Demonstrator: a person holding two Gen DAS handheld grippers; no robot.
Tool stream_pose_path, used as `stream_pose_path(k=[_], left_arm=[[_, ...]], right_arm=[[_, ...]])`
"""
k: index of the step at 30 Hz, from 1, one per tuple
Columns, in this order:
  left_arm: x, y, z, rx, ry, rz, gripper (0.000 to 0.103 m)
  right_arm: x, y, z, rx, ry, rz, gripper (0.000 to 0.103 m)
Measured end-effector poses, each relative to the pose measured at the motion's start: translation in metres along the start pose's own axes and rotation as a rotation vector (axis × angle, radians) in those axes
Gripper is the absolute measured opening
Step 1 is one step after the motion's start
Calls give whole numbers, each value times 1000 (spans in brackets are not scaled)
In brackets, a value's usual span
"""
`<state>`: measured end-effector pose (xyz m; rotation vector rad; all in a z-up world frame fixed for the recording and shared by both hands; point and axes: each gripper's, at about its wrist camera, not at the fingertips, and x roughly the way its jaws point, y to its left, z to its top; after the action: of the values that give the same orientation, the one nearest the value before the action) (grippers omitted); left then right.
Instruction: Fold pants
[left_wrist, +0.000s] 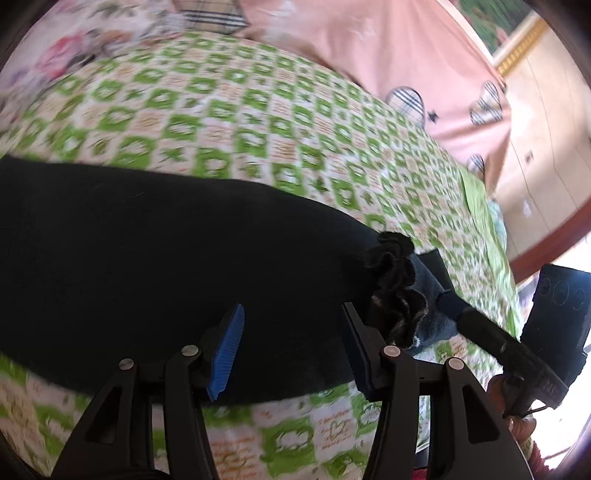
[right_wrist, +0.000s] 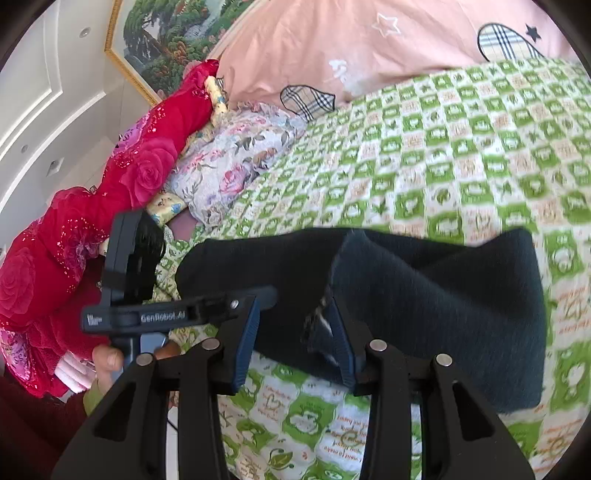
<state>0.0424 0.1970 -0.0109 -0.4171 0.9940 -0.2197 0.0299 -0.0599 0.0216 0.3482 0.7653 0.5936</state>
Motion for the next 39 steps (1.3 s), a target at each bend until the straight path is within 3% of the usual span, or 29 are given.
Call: stream_pose_path(k=[7, 20, 22, 24, 39], left_arm=[[-24, 31, -12, -119, -42, 25, 55], [-68, 67, -37, -238, -139, 96, 61], [-75, 78, -42, -287, -159, 102, 63], [-81, 88, -45, -331, -169, 101, 64], [-94, 140, -51, -519, -214, 128, 66]], right_arm=[[8, 12, 11, -23, -1, 11, 41], [19, 14, 22, -18, 6, -10, 41], [25, 18, 26, -28, 14, -12, 45], [30, 22, 28, -41, 19, -9, 55], [93, 60, 40, -161, 145, 34, 56]])
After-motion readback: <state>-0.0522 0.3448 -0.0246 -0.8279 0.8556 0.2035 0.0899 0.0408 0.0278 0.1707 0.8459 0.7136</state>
